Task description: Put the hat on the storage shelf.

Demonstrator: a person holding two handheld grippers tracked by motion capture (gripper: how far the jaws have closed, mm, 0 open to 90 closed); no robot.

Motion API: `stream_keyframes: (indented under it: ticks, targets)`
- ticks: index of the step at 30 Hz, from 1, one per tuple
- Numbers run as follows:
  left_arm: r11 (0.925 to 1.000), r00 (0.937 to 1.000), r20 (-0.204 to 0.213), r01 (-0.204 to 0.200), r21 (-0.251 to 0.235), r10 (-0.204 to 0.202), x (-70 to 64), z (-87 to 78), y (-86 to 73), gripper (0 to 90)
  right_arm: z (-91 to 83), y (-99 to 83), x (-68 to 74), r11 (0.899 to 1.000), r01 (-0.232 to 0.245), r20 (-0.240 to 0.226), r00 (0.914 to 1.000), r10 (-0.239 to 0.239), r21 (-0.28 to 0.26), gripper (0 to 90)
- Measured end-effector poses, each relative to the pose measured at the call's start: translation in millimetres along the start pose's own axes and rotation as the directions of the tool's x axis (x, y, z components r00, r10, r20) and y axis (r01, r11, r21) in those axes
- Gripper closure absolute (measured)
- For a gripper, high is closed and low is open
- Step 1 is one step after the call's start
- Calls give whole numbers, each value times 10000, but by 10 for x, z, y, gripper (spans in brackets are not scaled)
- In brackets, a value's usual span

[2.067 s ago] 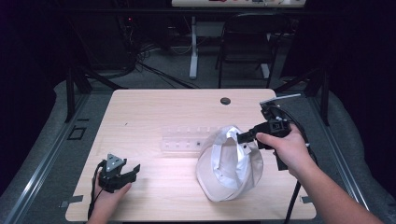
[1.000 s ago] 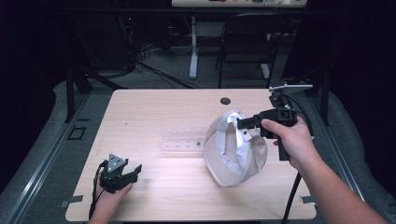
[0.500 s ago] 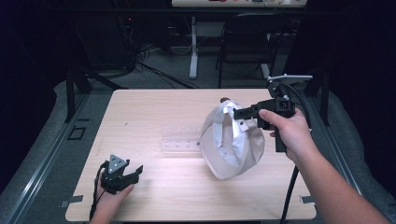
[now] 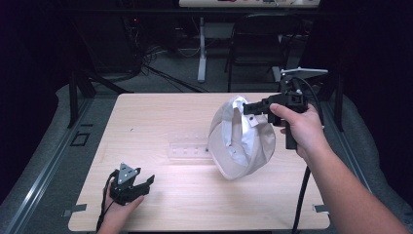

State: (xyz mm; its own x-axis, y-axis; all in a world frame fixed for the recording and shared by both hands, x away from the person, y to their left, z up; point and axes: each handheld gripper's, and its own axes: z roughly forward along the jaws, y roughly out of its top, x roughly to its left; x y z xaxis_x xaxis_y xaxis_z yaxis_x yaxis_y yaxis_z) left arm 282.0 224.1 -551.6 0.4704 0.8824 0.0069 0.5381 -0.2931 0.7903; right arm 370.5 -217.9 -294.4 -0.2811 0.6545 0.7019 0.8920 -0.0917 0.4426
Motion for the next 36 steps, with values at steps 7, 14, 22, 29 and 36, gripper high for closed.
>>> stream_keyframes:
  ticks: [7, 14, 22, 29, 36]
  targets:
    - [9997, 9995, 204, -223, -86, 224, -106, 5, 13, 398, 12, 60, 7, 9997, -40, 71, 10000, 42, -239, 817]
    - [9971, 9941, 845, -645, -395, 676, -353, -1, 124, 393, 51, 138, 29, 9977, -138, -85, 9999, 133, -659, 817]
    - [9881, 9780, 1568, -1249, -895, 1378, -676, 33, 403, 389, 125, 224, 77, 9958, -222, -113, 9997, 213, -891, 818]
    - [9764, 9622, 1898, -1723, -1305, 1952, -1001, 138, 686, 370, 202, 299, 134, 9949, -216, -121, 9997, 205, -984, 817]
    - [9655, 9494, 1964, -2204, -1385, 2449, -1290, 196, 925, 371, 269, 346, 164, 9937, -290, -160, 9995, 274, -1083, 817]
